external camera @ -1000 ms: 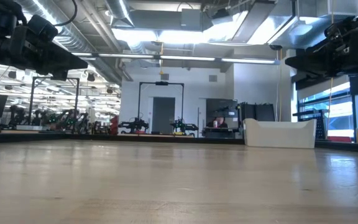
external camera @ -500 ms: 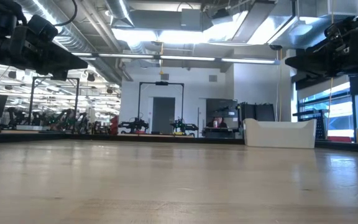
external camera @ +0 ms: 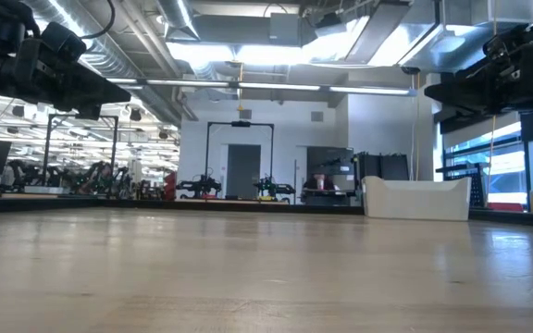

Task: Sort & place blocks by color
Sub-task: Return to Home Position

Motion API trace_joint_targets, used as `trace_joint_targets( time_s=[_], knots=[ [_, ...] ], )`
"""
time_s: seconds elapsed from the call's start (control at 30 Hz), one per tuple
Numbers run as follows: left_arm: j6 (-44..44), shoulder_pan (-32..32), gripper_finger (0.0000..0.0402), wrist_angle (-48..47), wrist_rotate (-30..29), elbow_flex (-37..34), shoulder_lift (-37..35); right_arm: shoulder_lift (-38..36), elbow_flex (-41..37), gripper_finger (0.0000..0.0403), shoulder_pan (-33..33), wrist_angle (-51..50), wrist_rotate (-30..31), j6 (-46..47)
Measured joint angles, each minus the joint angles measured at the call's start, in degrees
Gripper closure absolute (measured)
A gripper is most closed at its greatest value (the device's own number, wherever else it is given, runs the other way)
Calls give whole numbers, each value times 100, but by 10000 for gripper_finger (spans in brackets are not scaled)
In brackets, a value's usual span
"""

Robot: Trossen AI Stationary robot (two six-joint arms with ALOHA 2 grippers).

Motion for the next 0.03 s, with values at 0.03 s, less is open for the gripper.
trace_joint_targets(
  time_s=[0.03],
  knots=[
    [2, 0, 401, 1, 0, 0, 1, 0, 0, 402, 0, 0, 0, 4]
  ],
)
